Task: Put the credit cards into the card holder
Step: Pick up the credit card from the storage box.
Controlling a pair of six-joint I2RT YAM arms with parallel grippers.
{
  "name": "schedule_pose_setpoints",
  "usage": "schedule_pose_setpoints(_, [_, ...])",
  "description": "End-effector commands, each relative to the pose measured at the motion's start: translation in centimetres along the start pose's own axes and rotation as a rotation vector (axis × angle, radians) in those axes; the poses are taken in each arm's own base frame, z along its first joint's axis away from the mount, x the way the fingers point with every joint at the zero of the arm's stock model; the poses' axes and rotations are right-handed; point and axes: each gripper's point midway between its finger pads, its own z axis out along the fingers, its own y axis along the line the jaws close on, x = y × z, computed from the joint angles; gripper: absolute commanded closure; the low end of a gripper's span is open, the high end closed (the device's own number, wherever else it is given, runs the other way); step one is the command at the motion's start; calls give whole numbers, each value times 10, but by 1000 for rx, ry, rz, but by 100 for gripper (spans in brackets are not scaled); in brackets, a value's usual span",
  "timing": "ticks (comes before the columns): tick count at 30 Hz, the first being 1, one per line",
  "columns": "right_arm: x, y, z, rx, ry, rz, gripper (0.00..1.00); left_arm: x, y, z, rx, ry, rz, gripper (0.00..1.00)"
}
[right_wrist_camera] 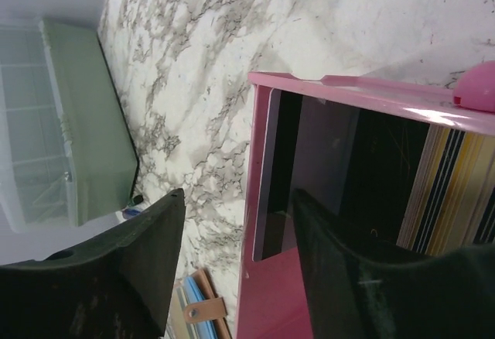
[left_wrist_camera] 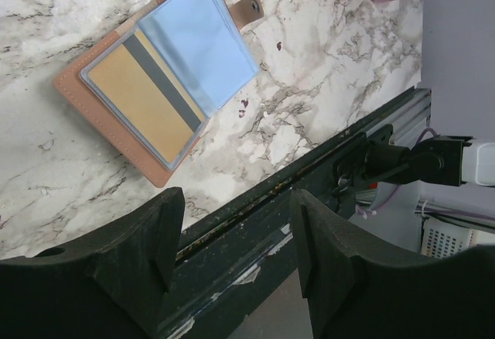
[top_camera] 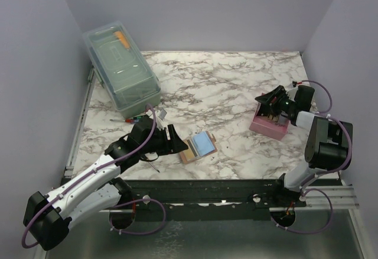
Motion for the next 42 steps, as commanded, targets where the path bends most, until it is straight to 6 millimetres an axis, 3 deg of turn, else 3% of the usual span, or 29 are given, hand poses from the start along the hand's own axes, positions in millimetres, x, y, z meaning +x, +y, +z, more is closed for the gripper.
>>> schedule_pose_setpoints(1, [2,14,-5,-61,-1,-7,43,-3,-12,-6,38,1,1,37])
schedule_pose_setpoints(9, [8,5,-2,-51,5,23,68,-1,-11,-7,42,2,-2,37])
schedule_pose_setpoints(25, [2,-9,-8,52,-25,-39,99,-1,-11,-6,35,2,-5,37])
schedule_pose_setpoints(36, [-4,-22,-8,130,-18,-113,100,-3,-12,-4,33,4,-7,37])
schedule_pose_setpoints(42, [0,-26,-4,130,2,-100,87,-3,-12,-4,33,7,-6,37])
